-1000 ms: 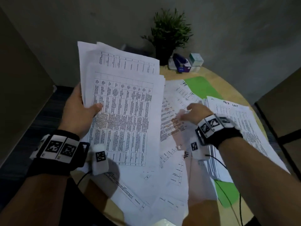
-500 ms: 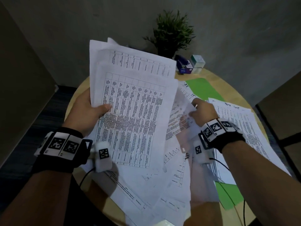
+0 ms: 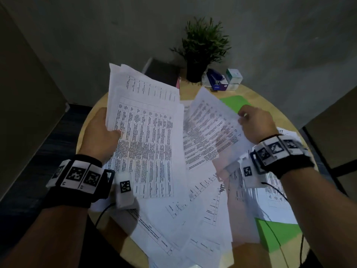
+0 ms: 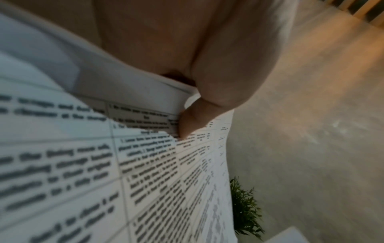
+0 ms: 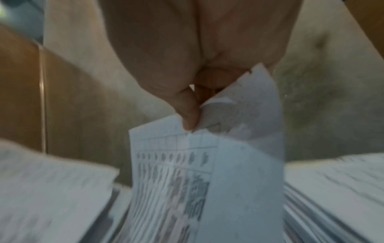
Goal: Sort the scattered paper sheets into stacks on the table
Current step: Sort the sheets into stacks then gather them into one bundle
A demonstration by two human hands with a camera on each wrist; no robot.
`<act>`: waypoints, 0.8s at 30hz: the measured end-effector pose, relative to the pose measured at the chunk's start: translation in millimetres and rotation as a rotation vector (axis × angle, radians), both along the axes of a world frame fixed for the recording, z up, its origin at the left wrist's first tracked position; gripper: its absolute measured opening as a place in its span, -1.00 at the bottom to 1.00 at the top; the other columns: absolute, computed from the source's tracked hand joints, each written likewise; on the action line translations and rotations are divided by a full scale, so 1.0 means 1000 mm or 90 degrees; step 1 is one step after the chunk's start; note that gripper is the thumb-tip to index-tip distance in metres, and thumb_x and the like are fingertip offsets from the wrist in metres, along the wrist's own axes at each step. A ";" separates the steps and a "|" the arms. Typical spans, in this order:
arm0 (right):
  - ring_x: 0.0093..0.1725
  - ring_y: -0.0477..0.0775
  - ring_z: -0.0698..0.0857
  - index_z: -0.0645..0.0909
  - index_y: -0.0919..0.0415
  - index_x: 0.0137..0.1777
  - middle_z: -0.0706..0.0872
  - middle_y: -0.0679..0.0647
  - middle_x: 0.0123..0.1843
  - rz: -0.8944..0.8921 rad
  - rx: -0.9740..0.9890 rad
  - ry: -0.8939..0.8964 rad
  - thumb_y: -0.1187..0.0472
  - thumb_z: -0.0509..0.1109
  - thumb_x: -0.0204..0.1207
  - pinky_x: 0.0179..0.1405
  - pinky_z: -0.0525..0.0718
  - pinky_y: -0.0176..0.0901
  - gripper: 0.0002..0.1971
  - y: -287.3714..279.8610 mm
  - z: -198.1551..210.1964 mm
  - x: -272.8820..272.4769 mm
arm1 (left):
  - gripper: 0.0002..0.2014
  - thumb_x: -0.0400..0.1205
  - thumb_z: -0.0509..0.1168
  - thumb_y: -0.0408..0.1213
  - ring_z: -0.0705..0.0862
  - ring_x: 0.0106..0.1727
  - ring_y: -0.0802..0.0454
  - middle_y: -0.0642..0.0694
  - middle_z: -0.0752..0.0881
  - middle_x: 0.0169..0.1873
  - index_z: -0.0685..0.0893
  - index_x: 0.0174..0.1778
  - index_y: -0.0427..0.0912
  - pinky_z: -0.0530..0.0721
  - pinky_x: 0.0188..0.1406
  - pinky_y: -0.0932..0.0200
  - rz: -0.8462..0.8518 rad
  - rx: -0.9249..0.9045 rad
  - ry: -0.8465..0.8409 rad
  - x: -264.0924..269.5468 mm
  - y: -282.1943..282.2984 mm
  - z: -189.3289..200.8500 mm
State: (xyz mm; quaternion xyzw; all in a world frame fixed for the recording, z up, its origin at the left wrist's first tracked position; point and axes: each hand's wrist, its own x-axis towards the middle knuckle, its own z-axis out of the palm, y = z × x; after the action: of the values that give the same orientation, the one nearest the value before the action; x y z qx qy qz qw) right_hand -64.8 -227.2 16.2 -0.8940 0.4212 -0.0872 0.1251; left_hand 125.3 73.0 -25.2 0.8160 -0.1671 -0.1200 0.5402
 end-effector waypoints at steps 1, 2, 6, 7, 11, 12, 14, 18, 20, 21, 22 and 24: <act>-0.04 0.28 0.63 0.65 0.16 0.13 0.71 0.32 0.05 0.008 -0.018 -0.019 0.31 0.27 0.61 -0.12 0.52 -0.12 -0.82 -0.001 0.012 0.000 | -0.47 0.59 0.24 -0.61 0.62 -0.02 0.07 0.03 0.63 0.04 0.48 0.43 -0.08 0.52 -0.17 0.31 0.015 0.005 0.002 0.001 0.000 0.000; -0.04 0.29 0.64 0.66 0.17 0.13 0.71 0.32 0.00 0.024 -0.040 -0.040 0.31 0.28 0.60 -0.10 0.52 -0.10 -0.81 -0.003 0.027 0.000 | -0.41 0.57 0.23 -0.63 0.64 0.00 0.08 0.05 0.63 0.06 0.45 0.48 -0.04 0.56 -0.09 0.26 0.027 0.001 0.007 0.002 0.001 -0.001; -0.14 0.12 0.60 0.69 0.23 0.07 0.65 0.21 -0.16 0.155 -0.119 -0.110 0.33 0.33 0.58 -0.19 0.40 -0.23 -0.86 0.002 0.089 -0.005 | -0.17 0.52 0.20 -0.65 0.69 0.12 0.15 0.19 0.67 0.18 0.26 0.58 0.25 0.67 0.13 0.03 0.066 -0.041 0.004 0.004 0.005 0.000; -0.18 0.08 0.61 0.69 0.22 0.04 0.67 0.22 -0.17 0.186 -0.143 -0.120 0.32 0.34 0.58 -0.26 0.41 -0.24 -0.87 0.004 0.102 -0.007 | -0.08 0.54 0.19 -0.65 0.67 0.07 0.21 0.23 0.65 0.22 0.11 0.62 0.34 0.68 0.16 -0.03 0.070 -0.055 -0.001 0.003 0.005 0.002; -0.15 0.06 0.65 0.70 0.22 0.07 0.69 0.18 -0.16 0.258 -0.204 -0.157 0.25 0.35 0.59 -0.20 0.46 -0.48 -0.86 0.015 0.138 -0.009 | -0.06 0.63 0.09 -0.65 0.51 -0.19 0.38 0.23 0.41 0.24 -0.15 0.63 0.38 0.58 0.10 0.16 0.109 -0.030 -0.102 -0.006 0.003 0.011; -0.11 0.16 0.67 0.70 0.22 0.07 0.71 0.20 -0.13 0.278 -0.210 -0.165 0.23 0.33 0.59 -0.11 0.56 -0.26 -0.85 0.018 0.144 -0.009 | -0.11 0.62 0.06 -0.67 0.59 -0.05 0.35 0.20 0.41 0.31 -0.01 0.66 0.32 0.54 0.21 0.23 0.104 -0.036 -0.129 -0.005 0.003 0.010; -0.09 0.21 0.68 0.69 0.22 0.07 0.73 0.21 -0.10 0.320 -0.219 -0.177 0.17 0.29 0.57 -0.05 0.64 0.04 -0.79 0.024 0.155 -0.009 | -0.24 0.56 0.00 -0.74 0.61 0.33 0.16 0.05 0.54 0.40 0.45 0.55 0.10 0.43 0.43 0.31 0.077 -0.073 -0.150 0.002 0.004 0.003; -0.22 -0.17 0.56 0.69 0.26 0.13 0.67 0.08 -0.10 0.346 -0.188 -0.208 0.18 0.29 0.59 -0.15 0.48 -0.43 -0.77 0.034 0.157 0.002 | -0.51 0.57 0.07 -0.68 0.67 0.18 0.18 -0.02 0.75 0.04 0.74 0.04 -0.03 0.52 0.18 0.51 0.065 -0.065 -0.161 0.000 0.001 0.007; -0.26 -0.22 0.49 0.69 0.26 0.11 0.64 0.06 -0.13 0.349 -0.168 -0.219 0.23 0.29 0.60 -0.29 0.36 -0.47 -0.79 0.042 0.146 0.018 | -0.57 0.59 0.14 -0.62 0.63 0.23 0.24 0.10 0.74 0.02 0.73 -0.01 0.03 0.52 0.21 0.42 0.042 -0.082 -0.134 -0.005 -0.002 0.012; -0.24 -0.24 0.46 0.69 0.27 0.09 0.62 0.05 -0.15 0.354 -0.155 -0.209 0.25 0.28 0.61 -0.31 0.33 -0.43 -0.81 0.046 0.136 0.030 | -0.58 0.60 0.17 -0.60 0.63 0.22 0.30 0.16 0.74 0.01 0.73 0.00 0.04 0.53 0.23 0.38 0.021 -0.092 -0.111 -0.008 -0.004 0.015; -0.21 -0.25 0.45 0.69 0.28 0.07 0.60 0.02 -0.15 0.360 -0.133 -0.190 0.27 0.28 0.62 -0.29 0.34 -0.43 -0.82 0.050 0.122 0.043 | -0.61 0.60 0.19 -0.60 0.64 0.16 0.38 0.21 0.73 -0.02 0.74 0.02 0.00 0.55 0.22 0.39 0.008 -0.110 -0.086 -0.010 -0.006 0.017; -0.14 -0.16 0.52 0.69 0.24 0.09 0.62 -0.01 -0.12 0.348 -0.064 -0.145 0.29 0.27 0.63 -0.13 0.46 -0.31 -0.83 0.055 0.090 0.068 | -0.71 0.66 0.21 -0.55 0.68 -0.03 0.44 0.24 0.74 -0.12 0.73 0.07 -0.11 0.60 0.17 0.39 -0.002 -0.187 -0.030 -0.013 -0.011 0.017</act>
State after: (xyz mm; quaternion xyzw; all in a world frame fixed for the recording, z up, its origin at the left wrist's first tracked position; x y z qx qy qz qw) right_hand 2.8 -172.3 106.3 -0.9639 0.1434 -0.1705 0.1460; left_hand 112.4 62.4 -8.4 0.7305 -0.1970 -0.0758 0.6494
